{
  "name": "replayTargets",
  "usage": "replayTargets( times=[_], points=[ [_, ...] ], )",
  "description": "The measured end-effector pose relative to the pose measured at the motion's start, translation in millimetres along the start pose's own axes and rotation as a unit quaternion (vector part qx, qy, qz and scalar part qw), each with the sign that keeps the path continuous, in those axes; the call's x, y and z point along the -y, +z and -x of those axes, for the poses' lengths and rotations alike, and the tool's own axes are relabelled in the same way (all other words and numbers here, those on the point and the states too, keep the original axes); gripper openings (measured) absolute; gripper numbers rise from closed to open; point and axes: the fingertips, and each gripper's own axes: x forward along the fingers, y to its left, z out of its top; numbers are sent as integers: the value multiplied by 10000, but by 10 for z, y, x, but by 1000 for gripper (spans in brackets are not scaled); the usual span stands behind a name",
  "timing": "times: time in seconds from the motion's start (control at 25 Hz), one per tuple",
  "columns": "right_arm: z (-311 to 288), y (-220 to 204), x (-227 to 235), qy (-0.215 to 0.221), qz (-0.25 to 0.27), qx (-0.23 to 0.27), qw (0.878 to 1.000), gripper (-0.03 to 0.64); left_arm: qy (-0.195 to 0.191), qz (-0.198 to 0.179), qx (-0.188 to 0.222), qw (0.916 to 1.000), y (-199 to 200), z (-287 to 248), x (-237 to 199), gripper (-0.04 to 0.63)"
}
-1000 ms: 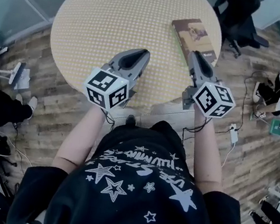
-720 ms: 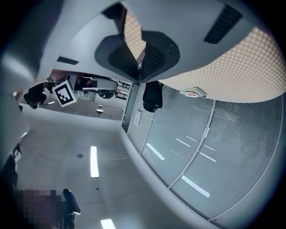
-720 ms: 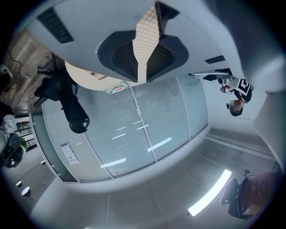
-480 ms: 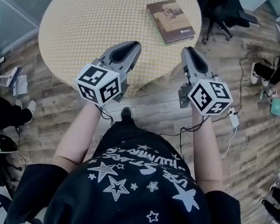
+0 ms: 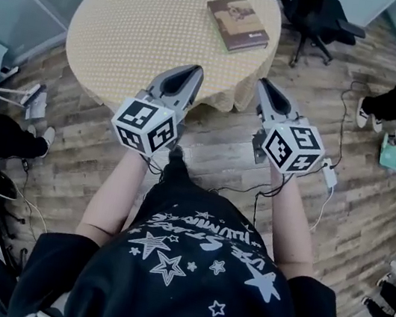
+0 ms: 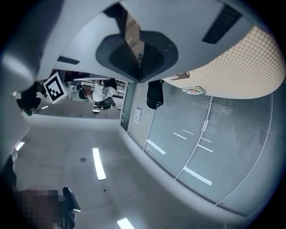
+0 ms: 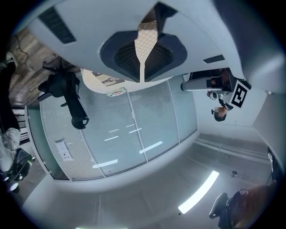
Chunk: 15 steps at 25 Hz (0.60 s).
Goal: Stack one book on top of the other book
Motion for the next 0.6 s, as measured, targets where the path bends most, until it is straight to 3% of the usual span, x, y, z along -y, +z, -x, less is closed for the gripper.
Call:
replayTargets(
  times=[0.6],
  points=[
    [447, -173, -429, 588, 116, -142, 9981, 38, 478, -218, 105, 9986, -62, 561, 589, 9]
  ],
)
